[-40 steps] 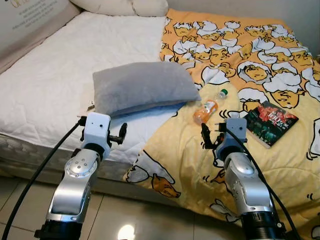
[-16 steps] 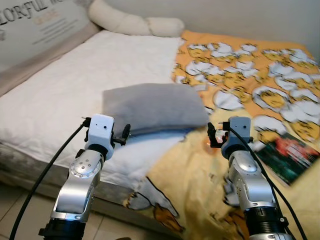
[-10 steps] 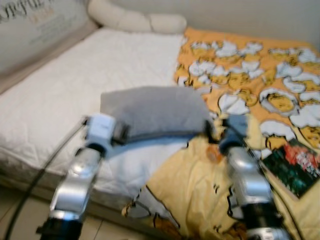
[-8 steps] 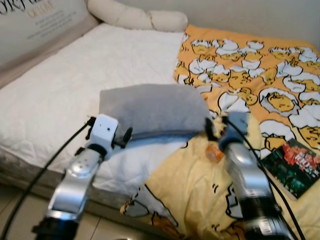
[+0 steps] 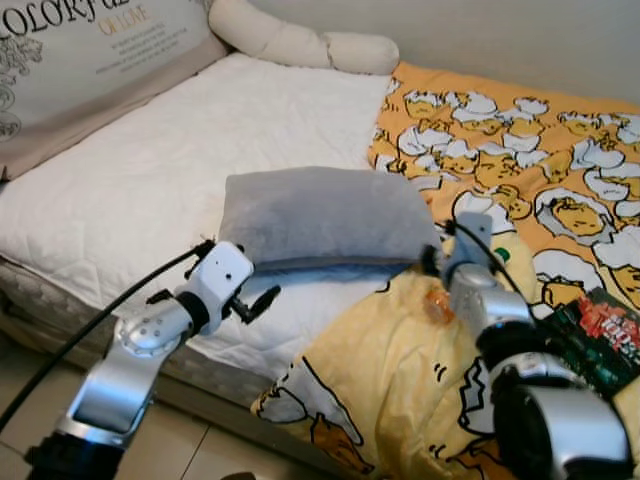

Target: Clean up the room

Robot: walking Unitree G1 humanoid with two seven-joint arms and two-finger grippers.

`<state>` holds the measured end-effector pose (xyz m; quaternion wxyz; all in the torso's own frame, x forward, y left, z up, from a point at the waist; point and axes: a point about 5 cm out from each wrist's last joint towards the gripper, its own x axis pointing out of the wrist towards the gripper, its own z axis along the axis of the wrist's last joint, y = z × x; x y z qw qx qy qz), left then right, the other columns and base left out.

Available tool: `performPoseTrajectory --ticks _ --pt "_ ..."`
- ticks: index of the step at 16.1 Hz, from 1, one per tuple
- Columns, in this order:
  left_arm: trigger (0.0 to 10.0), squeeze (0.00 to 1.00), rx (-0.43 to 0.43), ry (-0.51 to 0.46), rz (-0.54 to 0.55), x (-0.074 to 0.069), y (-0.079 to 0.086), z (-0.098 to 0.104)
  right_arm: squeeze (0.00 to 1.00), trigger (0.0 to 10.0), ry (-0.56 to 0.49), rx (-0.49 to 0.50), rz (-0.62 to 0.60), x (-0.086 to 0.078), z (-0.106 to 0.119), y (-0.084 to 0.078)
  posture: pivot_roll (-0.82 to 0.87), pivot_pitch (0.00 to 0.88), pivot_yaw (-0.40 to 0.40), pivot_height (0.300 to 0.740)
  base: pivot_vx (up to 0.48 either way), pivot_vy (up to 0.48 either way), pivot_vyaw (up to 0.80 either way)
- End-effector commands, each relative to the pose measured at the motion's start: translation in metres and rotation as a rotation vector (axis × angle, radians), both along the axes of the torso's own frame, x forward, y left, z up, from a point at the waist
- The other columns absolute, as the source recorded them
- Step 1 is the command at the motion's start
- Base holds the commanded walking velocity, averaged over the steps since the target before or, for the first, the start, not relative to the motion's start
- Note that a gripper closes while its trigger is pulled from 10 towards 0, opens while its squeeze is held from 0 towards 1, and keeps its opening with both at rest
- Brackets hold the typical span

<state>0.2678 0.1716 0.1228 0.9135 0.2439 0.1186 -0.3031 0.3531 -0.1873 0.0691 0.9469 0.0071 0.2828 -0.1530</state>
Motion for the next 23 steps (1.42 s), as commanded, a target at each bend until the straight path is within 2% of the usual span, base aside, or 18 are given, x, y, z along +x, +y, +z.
performPoseTrajectory --ticks 1,2,5,6,8,11,12,13,14,16,19,23 --pt "10.0 0.00 0.005 -0.025 -0.044 0.003 -0.004 0.011 0.22 10.0 0.008 0.011 -0.040 0.002 0.003 -0.004 0.05 0.000 -0.041 0.740 0.000 0.000 0.00" --pt "10.0 0.00 0.008 -0.019 -0.054 0.003 -0.004 0.011 0.00 10.0 0.017 0.014 -0.051 0.001 0.001 -0.005 0.05 0.000 -0.041 0.740 0.000 0.000 0.00" --pt "10.0 0.00 0.015 -0.002 -0.083 0.001 -0.004 0.012 0.00 10.0 0.048 0.048 -0.116 -0.004 -0.009 -0.008 0.06 0.000 -0.041 0.740 0.000 0.000 0.00" --pt "10.0 0.00 0.018 0.007 -0.093 0.001 -0.003 0.011 0.00 10.0 0.079 0.098 -0.096 -0.010 -0.020 -0.004 0.05 0.000 -0.034 0.740 0.000 0.000 0.00" --pt "10.0 0.00 0.025 0.019 -0.108 0.000 -0.002 0.011 0.00 10.0 0.124 0.116 -0.075 -0.017 -0.031 -0.002 0.05 0.000 -0.018 0.740 0.000 0.000 0.00" --pt "10.0 0.00 0.035 0.035 -0.134 0.000 -0.002 0.011 0.00 10.0 0.176 0.153 -0.136 -0.027 -0.042 -0.008 0.05 0.000 0.002 0.740 0.000 0.000 0.00" --pt "10.0 0.00 0.038 0.038 -0.150 0.002 -0.002 0.011 0.00 10.0 0.186 0.234 -0.198 -0.031 -0.046 -0.012 0.04 0.000 0.020 0.740 0.000 0.000 0.00" --pt "10.0 0.00 0.042 0.040 -0.160 0.003 -0.002 0.012 0.00 5.7 0.190 0.295 -0.241 -0.035 -0.050 -0.015 0.04 0.000 0.027 0.740 0.000 0.000 0.00" --pt "10.0 0.00 0.042 0.040 -0.163 0.004 -0.002 0.012 0.00 4.7 0.192 0.310 -0.252 -0.036 -0.051 -0.016 0.04 0.000 0.027 0.740 0.000 0.000 0.00" --pt "10.0 0.00 0.036 0.043 -0.180 0.005 -0.004 0.013 0.00 0.0 0.181 0.360 -0.238 -0.037 -0.053 -0.016 0.04 0.000 0.018 0.740 0.000 0.000 0.00" --pt "10.0 0.00 0.035 0.089 -0.203 -0.001 -0.004 0.007 0.00 0.0 0.186 0.373 -0.227 -0.038 -0.054 -0.017 0.05 0.000 0.009 0.740 0.000 0.000 0.00" --pt "10.0 0.00 0.005 0.101 -0.197 -0.004 -0.004 0.004 0.00 0.0 0.172 0.352 -0.187 -0.035 -0.051 -0.019 0.05 0.000 -0.007 0.740 0.000 0.000 0.00"
